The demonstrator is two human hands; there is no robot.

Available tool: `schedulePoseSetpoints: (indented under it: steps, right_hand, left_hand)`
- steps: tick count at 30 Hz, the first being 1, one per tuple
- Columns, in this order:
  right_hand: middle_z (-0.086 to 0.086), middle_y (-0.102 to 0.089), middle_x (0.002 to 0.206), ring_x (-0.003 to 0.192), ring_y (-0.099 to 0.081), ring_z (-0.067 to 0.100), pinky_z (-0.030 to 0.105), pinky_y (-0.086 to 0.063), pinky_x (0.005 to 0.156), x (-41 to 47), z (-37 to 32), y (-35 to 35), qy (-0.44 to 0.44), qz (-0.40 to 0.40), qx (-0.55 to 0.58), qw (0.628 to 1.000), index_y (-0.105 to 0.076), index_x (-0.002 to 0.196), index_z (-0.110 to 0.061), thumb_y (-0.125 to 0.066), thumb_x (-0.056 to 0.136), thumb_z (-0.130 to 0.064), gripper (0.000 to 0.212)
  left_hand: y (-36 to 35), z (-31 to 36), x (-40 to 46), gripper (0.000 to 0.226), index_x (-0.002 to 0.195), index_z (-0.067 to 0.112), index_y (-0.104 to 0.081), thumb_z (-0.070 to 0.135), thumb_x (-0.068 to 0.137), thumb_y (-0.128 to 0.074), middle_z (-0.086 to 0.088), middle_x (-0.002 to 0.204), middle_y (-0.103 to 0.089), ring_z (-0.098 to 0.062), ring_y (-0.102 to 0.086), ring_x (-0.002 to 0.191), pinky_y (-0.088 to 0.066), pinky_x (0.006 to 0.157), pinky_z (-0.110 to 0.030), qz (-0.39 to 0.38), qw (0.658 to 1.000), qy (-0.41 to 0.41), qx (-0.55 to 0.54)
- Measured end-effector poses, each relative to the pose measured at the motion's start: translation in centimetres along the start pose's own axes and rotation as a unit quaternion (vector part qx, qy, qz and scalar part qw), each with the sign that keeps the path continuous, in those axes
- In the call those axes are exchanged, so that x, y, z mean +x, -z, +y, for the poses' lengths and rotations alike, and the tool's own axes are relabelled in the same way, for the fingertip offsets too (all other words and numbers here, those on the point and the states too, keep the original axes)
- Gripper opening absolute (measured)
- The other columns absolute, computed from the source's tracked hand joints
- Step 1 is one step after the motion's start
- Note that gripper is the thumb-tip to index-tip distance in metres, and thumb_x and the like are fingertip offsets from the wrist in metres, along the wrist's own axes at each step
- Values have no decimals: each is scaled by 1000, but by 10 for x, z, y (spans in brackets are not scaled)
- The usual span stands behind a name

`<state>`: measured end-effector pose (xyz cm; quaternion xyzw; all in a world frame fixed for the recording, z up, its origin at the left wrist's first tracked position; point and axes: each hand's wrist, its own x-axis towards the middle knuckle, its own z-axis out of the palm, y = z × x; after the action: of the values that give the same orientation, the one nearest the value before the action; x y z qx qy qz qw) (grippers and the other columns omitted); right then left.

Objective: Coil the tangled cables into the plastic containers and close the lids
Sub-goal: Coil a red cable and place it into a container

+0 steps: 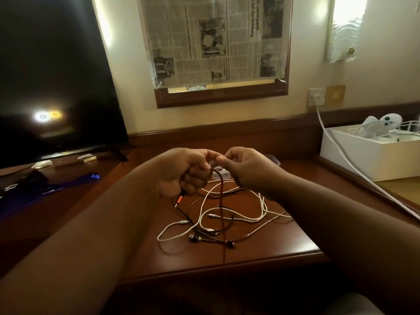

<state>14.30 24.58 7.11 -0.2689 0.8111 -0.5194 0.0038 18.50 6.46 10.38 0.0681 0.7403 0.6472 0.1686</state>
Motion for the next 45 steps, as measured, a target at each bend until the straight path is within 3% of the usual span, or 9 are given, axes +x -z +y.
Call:
schedulePoseSetpoints:
  steps: [12, 19, 25, 30, 32, 35, 39, 42, 45]
  right_hand:
    - [-1, -51, 65, 52, -43, 9, 23, -38, 49, 16, 13, 6, -20, 7, 45, 999, -60, 99, -14, -47, 102, -38, 28]
    - [-2, -49, 55, 47, -42, 10, 23, -36, 50, 23, 27, 4, -80, -88, 73, 990, -62, 85, -13, -38, 72, -81, 74]
    - [2, -56, 72, 61, -53, 13, 28, -45, 63, 24, 27, 1, -114, -201, 168, 958, -63, 91, -17, -54, 95, -48, 33]
    - [-2, -30, 47, 42, -30, 14, 28, -27, 49, 34, 25, 8, -147, -246, 369, 884, -38, 53, -19, -34, 102, -50, 59]
    - [1, -40, 52, 46, -42, 16, 29, -38, 52, 37, 20, 11, -128, -240, 436, 858, -44, 58, -15, -35, 102, -50, 57]
    - [8, -63, 75, 71, -65, 21, 33, -55, 68, 46, 17, 16, -40, -140, 483, 863, -61, 83, -10, -39, 101, -45, 46]
    - [-2, -69, 88, 86, -68, 7, 22, -55, 79, 58, 26, 30, 181, 48, 96, 978, -65, 94, -16, -44, 102, -33, 28]
    - [-12, -50, 69, 62, -50, 5, 20, -37, 58, 63, 34, 33, 198, 8, -369, 908, -51, 80, -25, -40, 101, -48, 32]
    - [-6, -38, 64, 55, -35, 8, 24, -29, 53, 58, 43, 25, 65, -108, -298, 946, -42, 72, -34, -17, 89, -70, 47]
  left_hand:
    - [-23, -23, 34, 34, 110, 10, -65, 8, 103, -32, -2, 75, -67, -14, -60, 73, -45, 62, -26, 170, 962, -127, -170]
    - [-25, -26, 51, 32, 121, 21, -62, 21, 105, -34, 3, 119, -72, -15, -62, 115, -49, 88, -38, 174, 966, -152, -114]
    - [-24, -22, 64, 60, 124, 19, -63, 55, 102, -21, 0, 129, -66, -20, -63, 116, -47, 100, -41, 125, 984, -116, -59]
    - [-17, -29, 74, 53, 99, 17, -73, 43, 104, -28, -2, 87, -74, -20, -66, 94, -48, 82, -36, 145, 980, -133, -7]
    - [-23, -35, 75, 48, 70, 20, -70, 25, 102, -35, 2, 58, -60, -12, -59, 62, -45, 59, -25, 139, 983, -100, -63]
    - [-30, -49, 82, 37, 75, 16, -61, 18, 103, -37, 2, 63, -53, -10, -46, 60, -35, 60, -26, 152, 985, -64, -54]
    - [-30, -59, 76, 31, 82, 14, -60, 29, 103, -43, -4, 79, -61, -18, -60, 75, -44, 75, -35, 67, 996, -39, -36]
    - [-19, -58, 71, 28, 86, 11, -57, 27, 103, -43, -4, 66, -49, -19, -50, 60, -45, 63, -32, 64, 997, -38, 18]
    - [-3, -52, 69, 24, 88, 13, -60, 26, 102, -46, 2, 60, -43, -11, -39, 51, -35, 47, -21, 119, 980, -81, 135]
